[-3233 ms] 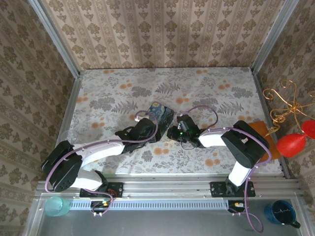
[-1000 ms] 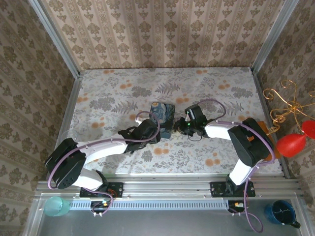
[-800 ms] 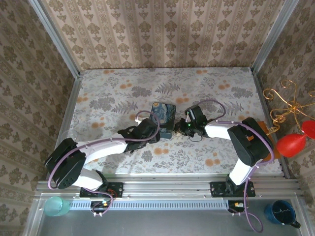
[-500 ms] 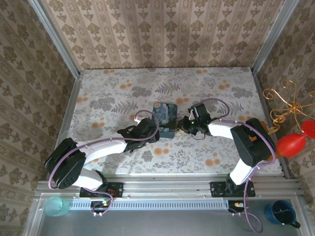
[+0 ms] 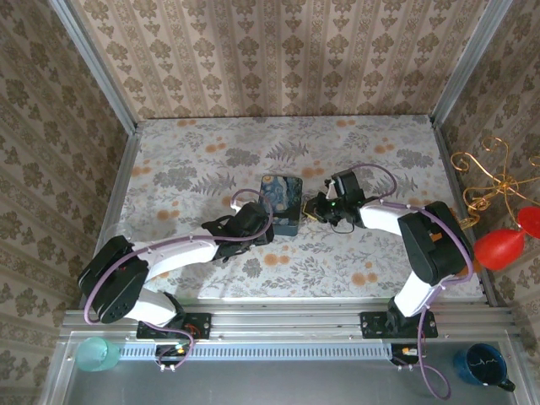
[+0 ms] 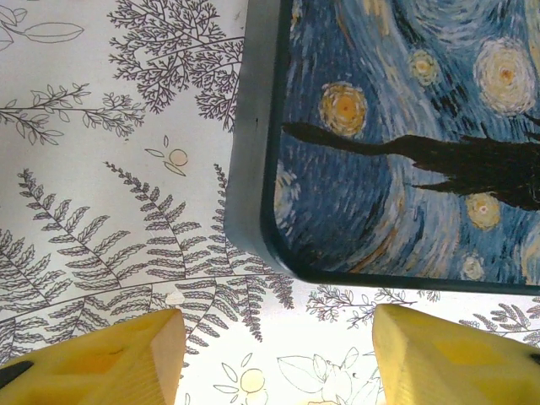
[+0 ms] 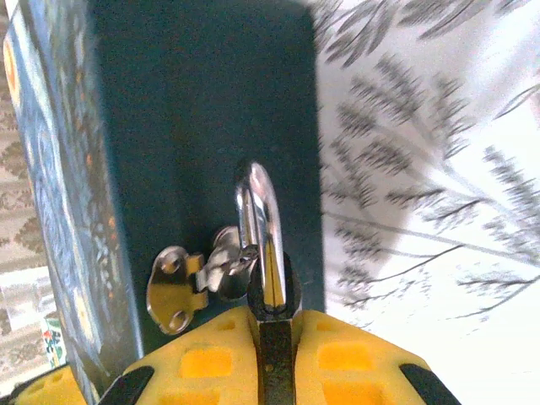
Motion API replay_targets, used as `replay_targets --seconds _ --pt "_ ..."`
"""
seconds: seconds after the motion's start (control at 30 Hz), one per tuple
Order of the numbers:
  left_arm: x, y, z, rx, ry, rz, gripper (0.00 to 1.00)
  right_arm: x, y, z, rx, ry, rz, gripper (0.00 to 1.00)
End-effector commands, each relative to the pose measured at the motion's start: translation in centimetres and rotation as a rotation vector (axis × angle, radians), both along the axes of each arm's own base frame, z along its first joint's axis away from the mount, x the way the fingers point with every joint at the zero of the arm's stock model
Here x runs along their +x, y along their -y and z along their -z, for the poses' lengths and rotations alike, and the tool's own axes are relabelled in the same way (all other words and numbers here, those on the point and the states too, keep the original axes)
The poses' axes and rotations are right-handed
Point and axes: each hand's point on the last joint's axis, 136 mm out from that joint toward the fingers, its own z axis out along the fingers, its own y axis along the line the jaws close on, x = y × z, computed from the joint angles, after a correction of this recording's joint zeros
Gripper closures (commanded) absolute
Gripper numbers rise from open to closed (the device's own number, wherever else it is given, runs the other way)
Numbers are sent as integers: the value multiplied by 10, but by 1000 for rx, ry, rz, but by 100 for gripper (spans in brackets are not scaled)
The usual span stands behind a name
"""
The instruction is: Unlock a padlock with a key
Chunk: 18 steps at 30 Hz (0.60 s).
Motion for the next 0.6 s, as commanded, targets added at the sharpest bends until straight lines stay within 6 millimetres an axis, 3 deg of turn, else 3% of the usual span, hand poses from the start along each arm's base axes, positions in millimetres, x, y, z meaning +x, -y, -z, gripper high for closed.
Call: replay_targets --seconds 0.0,0.27,0.43,0.57 --pt "5 3 -5 3 4 12 39 1 6 -11 -29 28 -11 96" --pt "10 0 -9 -28 1 17 38 -21 16 -14 -103 38 -69 96" --pt "11 -22 -25 -26 82 38 36 -58 20 -16 -164 22 -159 96" --pt "6 -44 -26 -30 111 58 35 -87 17 -16 -210 -5 -242 96"
